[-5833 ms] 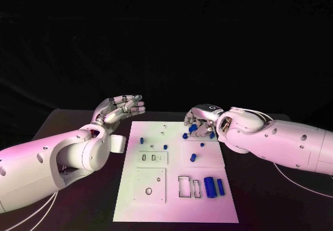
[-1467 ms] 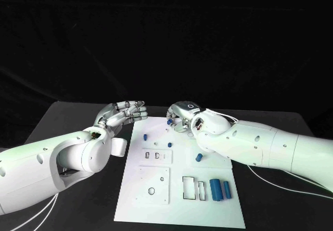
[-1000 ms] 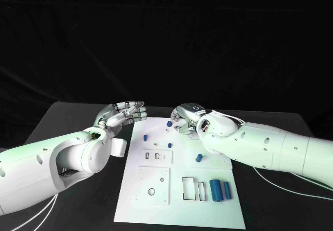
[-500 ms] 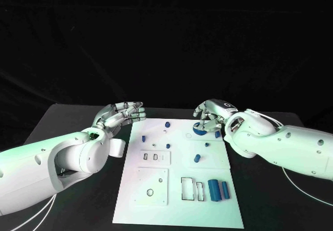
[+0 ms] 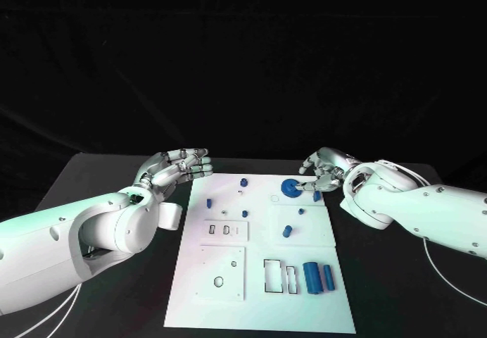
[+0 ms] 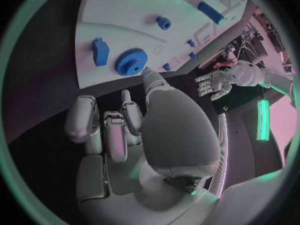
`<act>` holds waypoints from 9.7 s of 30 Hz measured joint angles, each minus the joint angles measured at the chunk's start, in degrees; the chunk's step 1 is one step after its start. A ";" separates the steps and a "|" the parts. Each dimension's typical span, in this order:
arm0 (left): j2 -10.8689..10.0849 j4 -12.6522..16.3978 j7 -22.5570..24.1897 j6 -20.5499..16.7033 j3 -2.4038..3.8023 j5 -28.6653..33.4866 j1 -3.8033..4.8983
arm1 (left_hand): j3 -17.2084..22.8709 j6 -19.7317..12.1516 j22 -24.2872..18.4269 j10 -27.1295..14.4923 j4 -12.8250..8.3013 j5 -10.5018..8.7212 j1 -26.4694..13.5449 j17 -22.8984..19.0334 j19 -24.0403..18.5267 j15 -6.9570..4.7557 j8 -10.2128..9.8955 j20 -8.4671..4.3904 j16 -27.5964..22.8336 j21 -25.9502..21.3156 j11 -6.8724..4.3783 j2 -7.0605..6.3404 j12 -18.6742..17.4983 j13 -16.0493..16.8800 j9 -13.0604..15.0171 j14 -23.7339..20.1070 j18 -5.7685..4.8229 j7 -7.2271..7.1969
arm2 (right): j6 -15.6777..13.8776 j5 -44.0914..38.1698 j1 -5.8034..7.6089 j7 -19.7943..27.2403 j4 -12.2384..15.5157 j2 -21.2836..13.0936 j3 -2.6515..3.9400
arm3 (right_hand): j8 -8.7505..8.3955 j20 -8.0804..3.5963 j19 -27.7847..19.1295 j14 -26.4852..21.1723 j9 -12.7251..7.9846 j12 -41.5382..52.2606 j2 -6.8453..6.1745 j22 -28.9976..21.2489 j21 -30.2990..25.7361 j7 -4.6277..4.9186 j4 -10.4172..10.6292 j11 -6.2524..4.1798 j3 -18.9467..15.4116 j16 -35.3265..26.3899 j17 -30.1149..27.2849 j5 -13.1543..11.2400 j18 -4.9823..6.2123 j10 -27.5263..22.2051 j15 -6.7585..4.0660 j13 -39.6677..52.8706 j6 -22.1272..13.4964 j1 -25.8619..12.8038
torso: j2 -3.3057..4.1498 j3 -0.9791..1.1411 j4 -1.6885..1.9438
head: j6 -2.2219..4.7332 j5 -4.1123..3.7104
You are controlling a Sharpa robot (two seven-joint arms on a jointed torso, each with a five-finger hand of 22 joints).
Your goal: Assemble the parts on the task board
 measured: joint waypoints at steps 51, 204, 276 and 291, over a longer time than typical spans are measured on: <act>0.02 -0.31 -0.07 0.45 -0.01 0.06 -0.01 | 0.00 0.00 -0.09 0.00 0.00 0.00 -0.23 0.11 -0.20 0.00 0.00 0.20 0.00 0.00 0.00 -0.23 -0.21 0.00 0.00 0.01 0.00 0.00 | 2.03 -2.57 -1.44 -1.63 -3.67 4.68 -0.14 | -0.45 0.05 1.36 0.27 -0.26 11.01 -1.17 4.94 3.02 0.07 2.22 0.18 10.90 1.33 -0.03 5.47 -0.27 4.50 0.39 3.16 3.68 5.43 | 0.03 -0.09 0.01 | -1.03 -0.03; -0.28 -0.86 -0.37 0.86 -0.01 0.07 -0.01 | 0.67 -0.21 -0.45 0.00 -0.35 0.00 -0.44 0.26 -1.03 0.21 -0.21 0.19 -0.44 -0.44 0.00 -0.44 -0.71 0.00 0.01 -0.21 0.00 0.21 | -4.28 3.50 -0.11 5.80 4.98 -2.97 -0.43 | -1.99 0.90 2.34 0.27 -5.69 12.70 -0.72 6.94 2.61 0.92 -0.73 0.92 10.35 1.32 -0.04 3.30 -0.72 4.59 1.41 3.14 0.35 0.84 | 0.16 0.12 -0.55 | -1.34 -0.19; 0.49 -2.16 0.19 1.03 -0.02 0.09 -0.02 | 0.95 -0.20 -0.59 0.00 -0.64 0.00 -0.44 0.35 -1.23 0.22 -0.21 0.41 -0.67 -0.65 0.00 -0.44 -0.89 0.00 0.03 -0.62 0.00 0.21 | 4.63 3.12 -2.61 13.49 -1.56 -5.05 -1.03 | -0.20 0.91 2.34 0.27 -6.33 12.57 -0.98 7.50 2.13 0.92 -2.06 0.92 13.45 1.32 -0.06 1.20 -0.72 4.59 1.41 3.17 2.00 2.61 | -0.08 0.90 -1.10 | -1.78 -0.28; 0.47 -2.18 0.16 1.03 -0.01 0.09 -0.03 | 1.12 -0.20 -0.59 0.00 -0.80 0.00 -0.44 0.34 -1.44 0.22 -0.21 0.19 -0.67 -0.65 0.00 -0.44 -0.89 0.00 0.06 -0.62 0.00 0.21 | 4.74 2.84 -2.79 13.29 -1.94 -4.61 -1.02 | 2.41 0.10 2.83 0.12 -5.89 13.16 0.33 7.72 2.35 -0.56 -2.83 -0.22 17.87 1.32 -0.06 -1.61 -0.72 4.55 0.33 3.16 6.41 3.27 | -0.10 0.87 -1.10 | -1.87 -0.23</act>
